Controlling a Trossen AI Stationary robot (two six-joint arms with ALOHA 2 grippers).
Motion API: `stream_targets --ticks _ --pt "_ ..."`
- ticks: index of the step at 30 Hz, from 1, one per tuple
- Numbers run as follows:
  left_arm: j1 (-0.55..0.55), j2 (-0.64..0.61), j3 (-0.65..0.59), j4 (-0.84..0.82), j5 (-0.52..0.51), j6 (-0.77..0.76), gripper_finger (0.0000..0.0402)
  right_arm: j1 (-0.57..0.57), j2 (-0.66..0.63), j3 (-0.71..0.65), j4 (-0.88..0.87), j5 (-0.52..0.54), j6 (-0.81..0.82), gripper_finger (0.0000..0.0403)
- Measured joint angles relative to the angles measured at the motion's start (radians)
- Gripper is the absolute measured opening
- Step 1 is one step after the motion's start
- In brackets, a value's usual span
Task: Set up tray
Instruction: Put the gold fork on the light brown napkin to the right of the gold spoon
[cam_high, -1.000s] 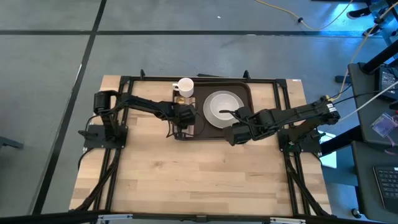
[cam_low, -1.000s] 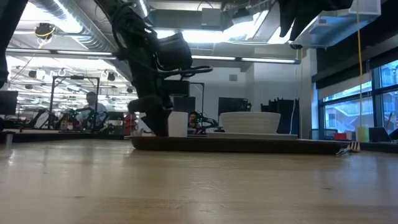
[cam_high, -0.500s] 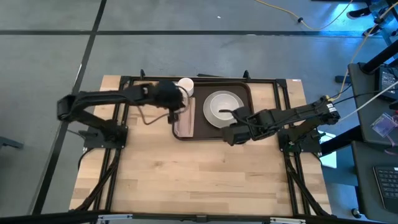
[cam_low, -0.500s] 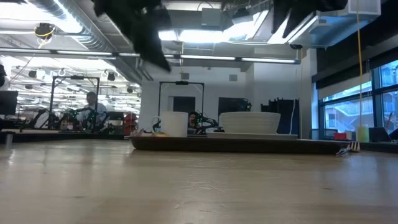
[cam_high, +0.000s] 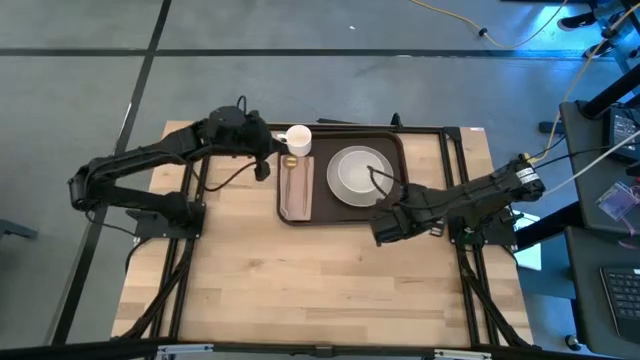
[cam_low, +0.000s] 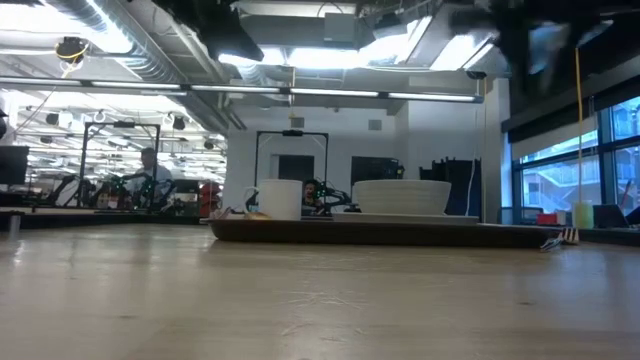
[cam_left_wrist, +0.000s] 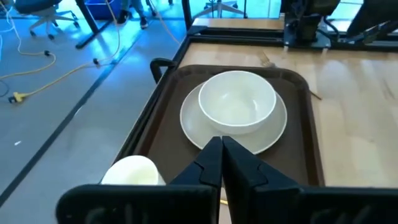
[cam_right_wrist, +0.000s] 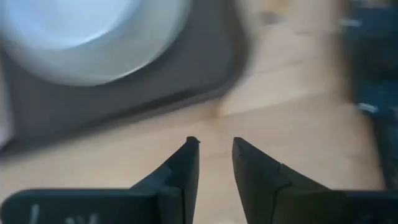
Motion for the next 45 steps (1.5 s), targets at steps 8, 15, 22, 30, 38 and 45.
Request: stream_targets --ticks 8,15,22,30,38,45 --pt "0.032 0.031 0.0 -0.003 0.043 0.073 0.0004 -0.004 -0.02 -0.154 0.055 -0.046 0.047 0.0099" --pt "0.047 0.047 0.0 -0.001 0.068 0.111 0.0004 -0.042 -0.022 -0.228 0.122 -0.07 0.045 0.0099" --pt "0.047 0.048 0.0 0.0 0.064 0.142 0.0004 -0.09 -0.022 -0.231 0.036 -0.069 0.008 0.0136" --pt "0.063 0.048 0.0 -0.001 0.069 0.142 0.0006 -0.223 -0.115 -0.232 -0.02 -0.075 -0.237 0.0284" --pt "0.087 0.048 0.0 -0.018 0.07 0.127 0.0021 -0.329 -0.16 -0.231 0.024 -0.08 -0.385 0.0358" --pt "0.088 0.049 0.0 -0.018 0.071 0.131 0.0029 -0.566 -0.216 -0.231 0.027 -0.058 -0.676 0.036"
